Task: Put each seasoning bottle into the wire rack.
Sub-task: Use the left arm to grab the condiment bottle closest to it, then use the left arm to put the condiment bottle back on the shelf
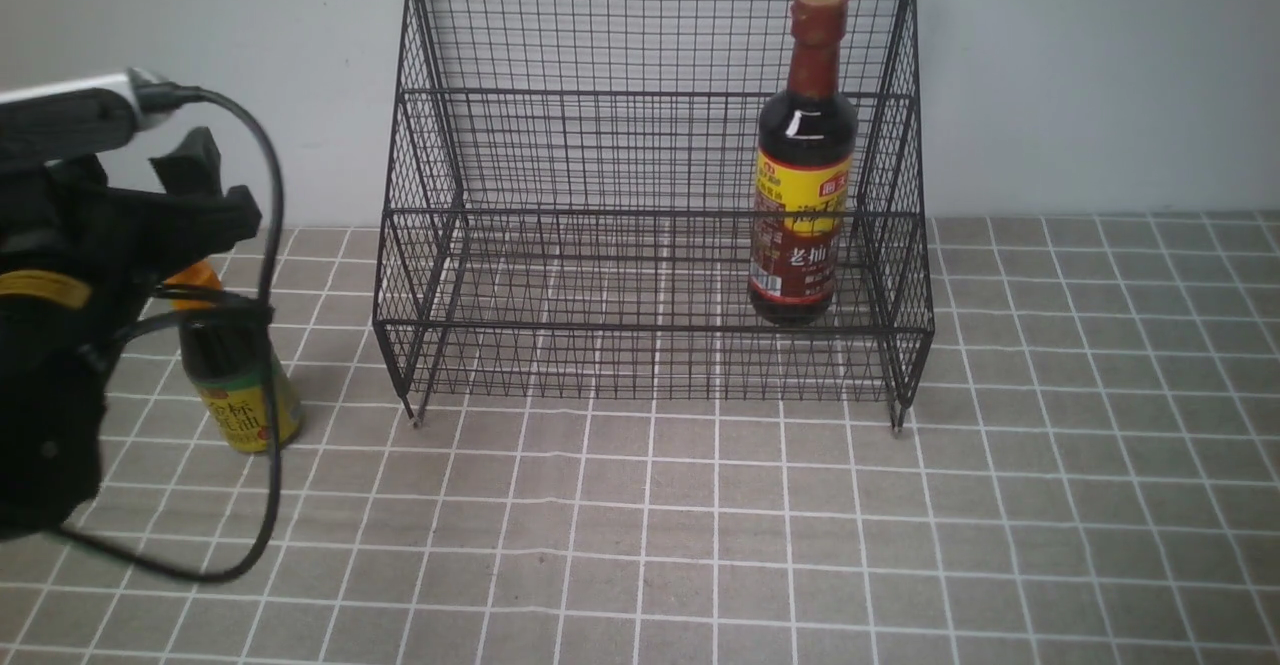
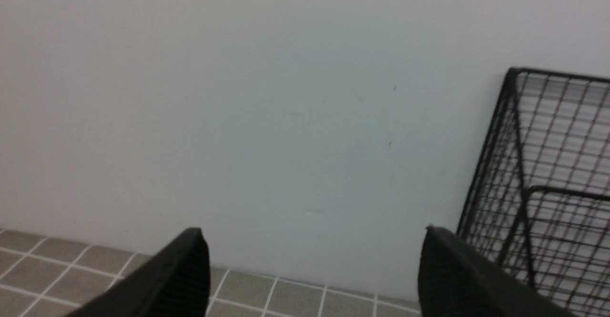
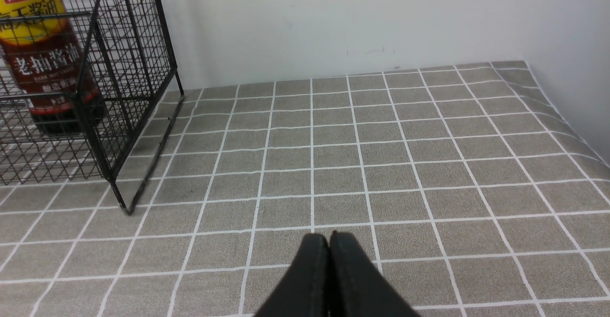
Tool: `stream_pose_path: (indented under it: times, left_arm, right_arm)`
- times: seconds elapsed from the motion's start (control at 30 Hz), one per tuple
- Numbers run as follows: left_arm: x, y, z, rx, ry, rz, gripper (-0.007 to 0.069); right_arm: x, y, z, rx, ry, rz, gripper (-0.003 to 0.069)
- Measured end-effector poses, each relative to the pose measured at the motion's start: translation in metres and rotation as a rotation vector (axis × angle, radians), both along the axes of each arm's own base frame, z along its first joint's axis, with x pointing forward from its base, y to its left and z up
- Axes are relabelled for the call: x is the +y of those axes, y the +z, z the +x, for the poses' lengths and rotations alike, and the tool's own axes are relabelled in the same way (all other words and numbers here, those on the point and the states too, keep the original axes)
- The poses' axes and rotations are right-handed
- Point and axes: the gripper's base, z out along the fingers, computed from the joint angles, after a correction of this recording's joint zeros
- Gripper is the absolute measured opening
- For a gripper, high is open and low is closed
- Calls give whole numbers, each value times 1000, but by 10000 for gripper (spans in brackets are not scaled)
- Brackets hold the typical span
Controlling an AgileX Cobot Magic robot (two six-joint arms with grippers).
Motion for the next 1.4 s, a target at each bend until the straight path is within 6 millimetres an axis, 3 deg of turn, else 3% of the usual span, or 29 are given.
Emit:
stream_pose_path:
  times: [0.43,0.53,0.6,0.67,0.73,0.9,1.03,1.07,1.2,1.3,1.4]
  left_arm:
    - [3,-60,23,169,64,11,511]
    - [3,-63,23,184,62,5,407]
    - [3,-62,23,183,62,2,255]
    - [2,-59,22,195,50,-4,259]
    - [0,-54,20,203,31,-6,259]
    - [-8,-12,8,163,-81,33,259]
    - [-12,41,-8,58,-147,69,259]
    - [-12,43,-9,54,-150,71,259]
    - [-22,85,-24,-51,-209,58,259]
    - [-32,93,-26,-78,-252,58,259]
    - [-56,98,-25,-88,-345,67,259]
  right_arm:
    - [0,0,0,0,0,0,-13]
    - [0,0,0,0,0,0,-13]
    - [0,0,0,0,0,0,-13]
    - [0,0,0,0,0,0,-13]
    - [0,0,0,0,0,0,-13]
    - [0,0,0,0,0,0,-13]
    - [0,0,0,0,0,0,-13]
    - [0,0,0,0,0,0,-13]
    - [0,0,0,0,0,1,-13]
    - [0,0,0,0,0,2,-13]
    - [0,0,0,0,0,2,-13]
